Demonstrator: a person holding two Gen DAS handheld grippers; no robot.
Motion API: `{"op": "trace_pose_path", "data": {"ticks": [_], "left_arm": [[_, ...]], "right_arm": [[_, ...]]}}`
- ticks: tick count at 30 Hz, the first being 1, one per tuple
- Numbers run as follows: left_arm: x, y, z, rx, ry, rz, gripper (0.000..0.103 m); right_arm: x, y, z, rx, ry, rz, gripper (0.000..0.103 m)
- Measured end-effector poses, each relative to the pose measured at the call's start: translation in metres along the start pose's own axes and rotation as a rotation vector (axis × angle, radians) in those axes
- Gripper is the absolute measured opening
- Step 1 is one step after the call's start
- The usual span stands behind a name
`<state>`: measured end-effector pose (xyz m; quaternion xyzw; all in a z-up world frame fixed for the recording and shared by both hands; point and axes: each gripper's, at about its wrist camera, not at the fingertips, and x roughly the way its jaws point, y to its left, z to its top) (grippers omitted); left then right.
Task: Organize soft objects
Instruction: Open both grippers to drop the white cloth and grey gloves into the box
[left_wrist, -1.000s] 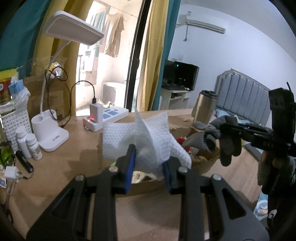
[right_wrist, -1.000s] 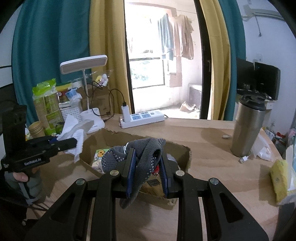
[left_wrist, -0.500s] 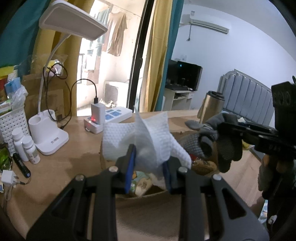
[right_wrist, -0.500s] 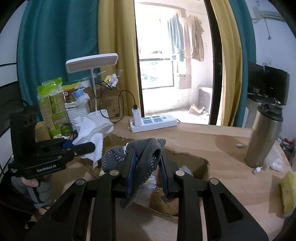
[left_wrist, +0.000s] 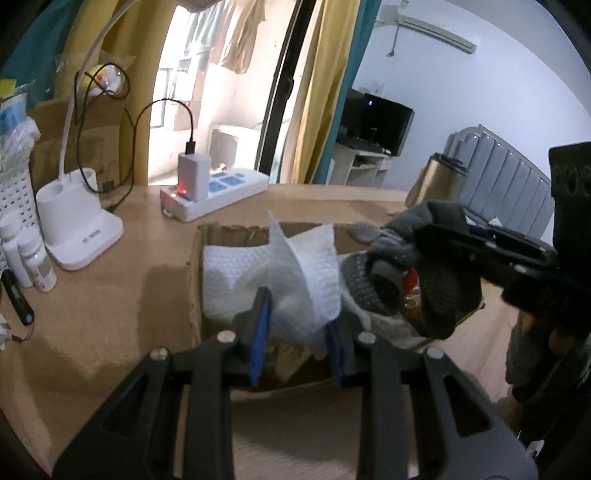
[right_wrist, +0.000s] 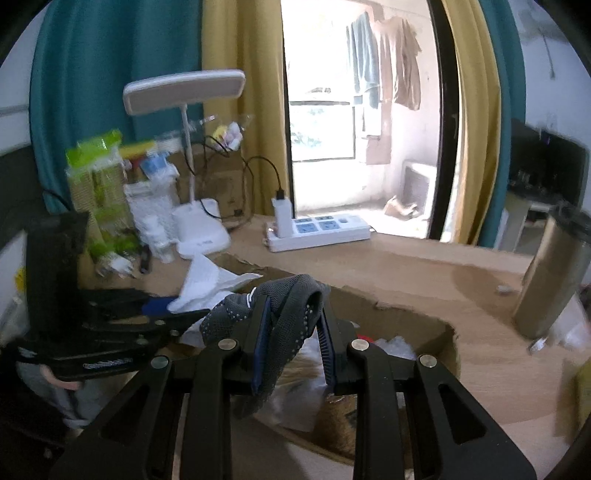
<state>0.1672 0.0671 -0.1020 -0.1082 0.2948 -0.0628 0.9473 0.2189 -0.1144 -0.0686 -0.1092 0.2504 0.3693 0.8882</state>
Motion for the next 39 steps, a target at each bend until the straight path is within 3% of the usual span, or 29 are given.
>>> {"op": "trace_pose_path", "data": {"ticks": [7,14,16,19,22,36,39], "left_arm": [[0.005,0.003,-0.003,-0.023,0.025,0.002,0.033],[0.005,0.003,-0.002,-0.024,0.03,-0.005,0.035],[0.005,0.0,-0.002,-0.011,0.03,0.007,0.036],[0.005,-0.004,-0.002,0.007,0.03,0.002,0.05],[0.006,-0.009,-0.003,0.027,0.033,0.008,0.051],[-0.011,-0.015,-0.001,0.031,0.006,0.036,0.053],[-0.016,-0.019,0.0,0.032,-0.002,0.033,0.058]], "right_arm": [[0.022,0.007,0.001,-0.022,0.033,0.013,0.027],[0.046,0.015,-0.01,-0.054,0.126,-0.021,0.032],[0.047,0.012,-0.01,-0.043,0.129,-0.029,0.036],[0.045,0.008,-0.01,-0.025,0.128,-0.044,0.046],[0.042,0.004,-0.011,-0.01,0.126,-0.053,0.053],[0.011,-0.002,-0.013,0.02,0.085,-0.079,0.057],[0.003,-0.002,-0.013,0.025,0.077,-0.085,0.057]]}}
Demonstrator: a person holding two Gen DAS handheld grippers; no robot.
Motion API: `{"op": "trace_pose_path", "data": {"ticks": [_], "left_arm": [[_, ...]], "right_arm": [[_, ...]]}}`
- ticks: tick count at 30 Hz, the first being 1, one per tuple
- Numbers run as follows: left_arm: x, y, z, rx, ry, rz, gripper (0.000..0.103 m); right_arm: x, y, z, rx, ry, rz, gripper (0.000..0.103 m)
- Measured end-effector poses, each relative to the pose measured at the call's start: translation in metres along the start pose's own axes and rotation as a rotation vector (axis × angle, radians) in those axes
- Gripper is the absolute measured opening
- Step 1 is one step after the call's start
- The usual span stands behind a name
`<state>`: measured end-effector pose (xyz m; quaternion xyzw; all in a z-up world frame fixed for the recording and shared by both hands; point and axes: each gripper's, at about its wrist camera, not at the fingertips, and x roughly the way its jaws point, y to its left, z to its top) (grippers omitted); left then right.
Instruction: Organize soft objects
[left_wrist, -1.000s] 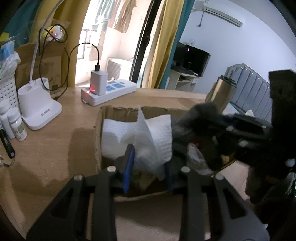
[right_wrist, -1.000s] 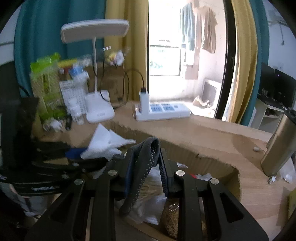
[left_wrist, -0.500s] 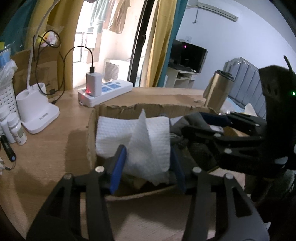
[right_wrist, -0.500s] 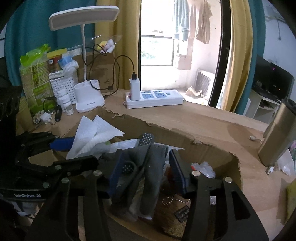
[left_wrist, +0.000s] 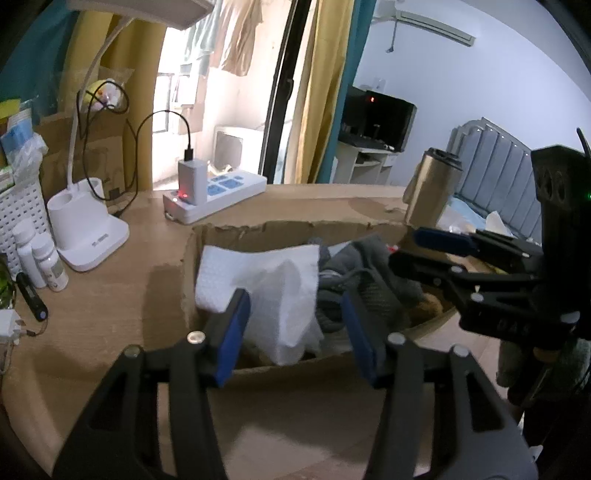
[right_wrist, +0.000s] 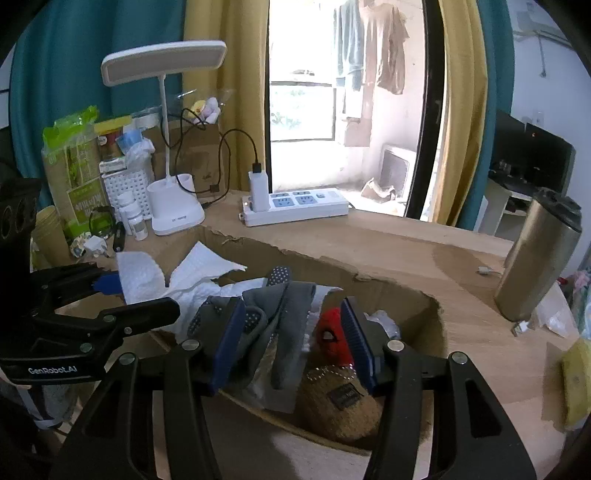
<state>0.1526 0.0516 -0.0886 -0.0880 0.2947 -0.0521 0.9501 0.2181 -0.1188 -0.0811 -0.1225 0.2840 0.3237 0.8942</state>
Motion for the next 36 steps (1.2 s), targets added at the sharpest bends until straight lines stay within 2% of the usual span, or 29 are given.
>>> {"op": "trace_pose_path", "data": {"ticks": [1,2,19,21,23,24,26,30,36], "left_arm": [[-0.003,-0.001,0.0,-0.005,-0.007,-0.012,0.069],[-0.006,-0.002,0.001,-0.01,-0.014,-0.022,0.075],[-0.053,-0.029,0.012,0.025,-0.101,-0.026,0.079],[-0.06,-0.033,0.013,0.031,-0.114,-0.031,0.081],[-0.068,-0.038,0.014,0.033,-0.132,-0.031,0.094],[-0.072,-0.039,0.015,0.033,-0.143,-0.03,0.095],[-0.081,-0.042,0.017,0.033,-0.166,-0.026,0.096],[-0.096,-0.05,0.018,0.044,-0.199,-0.034,0.097],[-0.113,-0.065,0.009,0.077,-0.241,0.0,0.098]], "right_arm": [[-0.003,-0.001,0.0,0.001,-0.002,-0.002,0.057],[-0.006,-0.001,0.0,0.0,-0.005,-0.005,0.057],[-0.064,-0.014,0.001,0.028,-0.067,-0.056,0.058],[-0.072,-0.015,0.002,0.035,-0.082,-0.063,0.058],[-0.08,-0.015,0.001,0.04,-0.096,-0.069,0.059],[-0.083,-0.016,0.001,0.042,-0.102,-0.073,0.063],[-0.092,-0.016,0.001,0.044,-0.12,-0.079,0.069],[-0.112,-0.017,0.002,0.047,-0.162,-0.093,0.069],[-0.147,-0.017,-0.007,0.08,-0.233,-0.117,0.07]]}}
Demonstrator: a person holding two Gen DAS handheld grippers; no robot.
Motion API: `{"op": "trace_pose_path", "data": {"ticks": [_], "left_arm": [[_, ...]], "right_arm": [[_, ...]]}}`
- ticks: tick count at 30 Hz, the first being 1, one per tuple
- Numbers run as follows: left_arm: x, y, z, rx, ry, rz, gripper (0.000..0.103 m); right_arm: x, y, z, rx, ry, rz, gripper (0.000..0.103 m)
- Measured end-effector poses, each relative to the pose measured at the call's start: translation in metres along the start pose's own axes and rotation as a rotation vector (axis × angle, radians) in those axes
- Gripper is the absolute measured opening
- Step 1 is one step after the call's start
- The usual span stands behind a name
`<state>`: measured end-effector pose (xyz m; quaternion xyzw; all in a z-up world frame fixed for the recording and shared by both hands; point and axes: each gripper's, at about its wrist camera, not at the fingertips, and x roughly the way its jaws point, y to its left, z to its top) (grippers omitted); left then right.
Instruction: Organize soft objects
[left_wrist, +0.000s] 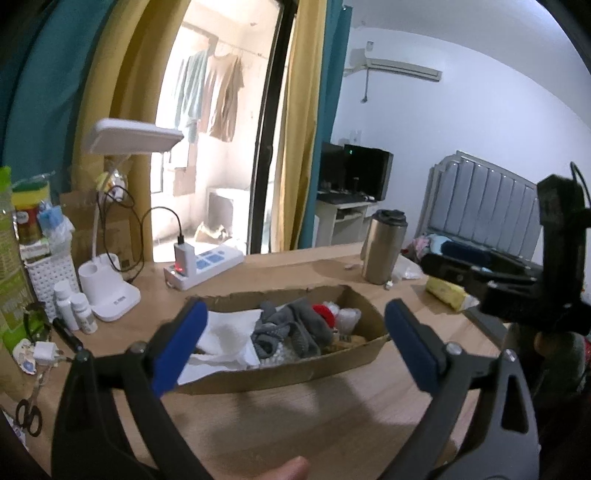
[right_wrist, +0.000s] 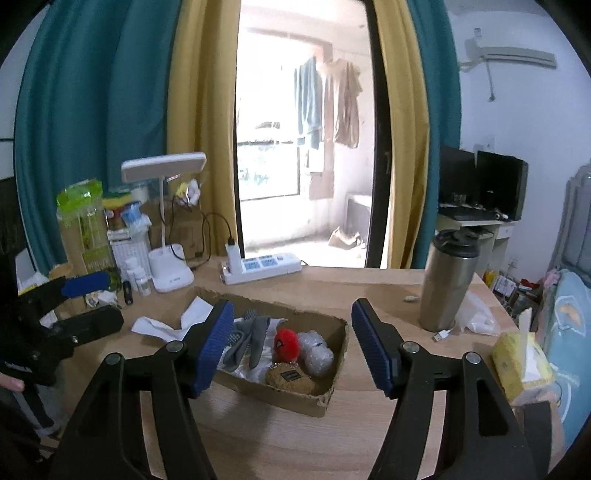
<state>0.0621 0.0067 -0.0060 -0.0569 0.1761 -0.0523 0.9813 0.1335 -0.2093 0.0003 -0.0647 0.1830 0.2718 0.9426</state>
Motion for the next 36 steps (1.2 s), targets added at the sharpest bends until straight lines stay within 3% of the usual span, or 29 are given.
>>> {"op": "trace_pose_path", "data": {"ticks": [6,10,13,22,36], "left_arm": [[-0.021,-0.018,-0.003,0.057,-0.046,0.027,0.098],[-0.033,-0.026,-0.007,-0.021,-0.065,0.011,0.098],[-0.039,-0.038,-0.011,-0.017,-0.075,0.024,0.098],[-0.054,-0.041,-0.013,-0.018,-0.113,0.091,0.098],[-0.05,-0.031,-0.017,-0.04,-0.107,0.102,0.098]], "right_arm": [[-0.034,0.003,-0.009,-0.016,-0.072,-0.02,0.071],[-0.056,0.002,-0.01,0.012,-0.122,-0.026,0.072],[-0.07,0.003,-0.013,0.032,-0.15,-0.023,0.076],[-0.079,0.011,-0.027,0.004,-0.123,-0.051,0.077],[-0.07,0.007,-0.031,0.025,-0.101,-0.043,0.077]]}}
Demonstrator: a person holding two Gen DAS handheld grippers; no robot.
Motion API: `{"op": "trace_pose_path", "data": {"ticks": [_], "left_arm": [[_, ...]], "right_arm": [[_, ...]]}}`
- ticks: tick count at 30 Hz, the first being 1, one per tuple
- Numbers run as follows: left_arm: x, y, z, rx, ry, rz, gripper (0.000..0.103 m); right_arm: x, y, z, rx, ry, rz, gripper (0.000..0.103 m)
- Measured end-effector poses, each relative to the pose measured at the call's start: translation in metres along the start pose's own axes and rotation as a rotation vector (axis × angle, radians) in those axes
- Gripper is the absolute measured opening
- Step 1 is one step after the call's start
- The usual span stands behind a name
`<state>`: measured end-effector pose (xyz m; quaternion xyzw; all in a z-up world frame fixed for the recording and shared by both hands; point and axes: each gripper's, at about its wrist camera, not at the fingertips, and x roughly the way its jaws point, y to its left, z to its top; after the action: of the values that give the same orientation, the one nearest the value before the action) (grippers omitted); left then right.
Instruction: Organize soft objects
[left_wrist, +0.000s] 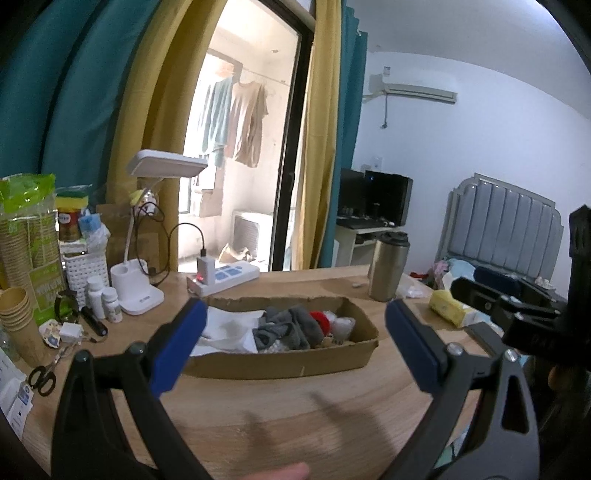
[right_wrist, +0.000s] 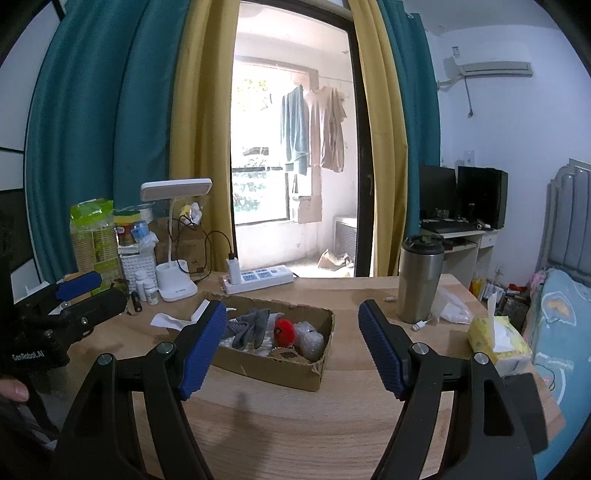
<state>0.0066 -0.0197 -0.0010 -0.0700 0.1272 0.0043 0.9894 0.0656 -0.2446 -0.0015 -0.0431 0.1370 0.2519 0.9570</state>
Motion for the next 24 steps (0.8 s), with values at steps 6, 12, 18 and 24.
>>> {"op": "trace_pose_path", "data": {"ticks": [6,12,18,24], "left_arm": [[0.0004,0.0,0.0003,0.0,0.0,-0.001,0.098],[0.0004,0.0009,-0.0001,-0.009,0.005,-0.004,0.098],[0.0005,-0.0004,0.0,-0.008,0.004,-0.002,0.098],[0.0001,-0.0024,-0.0003,-0.002,0.007,-0.005,0.098]], "right_arm": [[0.0024,-0.0015,-0.0013,-0.003,0.012,0.0,0.077],[0.0011,-0.0011,-0.0016,-0.005,0.009,-0.003,0.077],[0.0014,-0.0016,-0.002,-0.007,0.01,-0.003,0.077],[0.001,-0.0033,-0.0025,-0.004,0.012,-0.006,0.077]]}}
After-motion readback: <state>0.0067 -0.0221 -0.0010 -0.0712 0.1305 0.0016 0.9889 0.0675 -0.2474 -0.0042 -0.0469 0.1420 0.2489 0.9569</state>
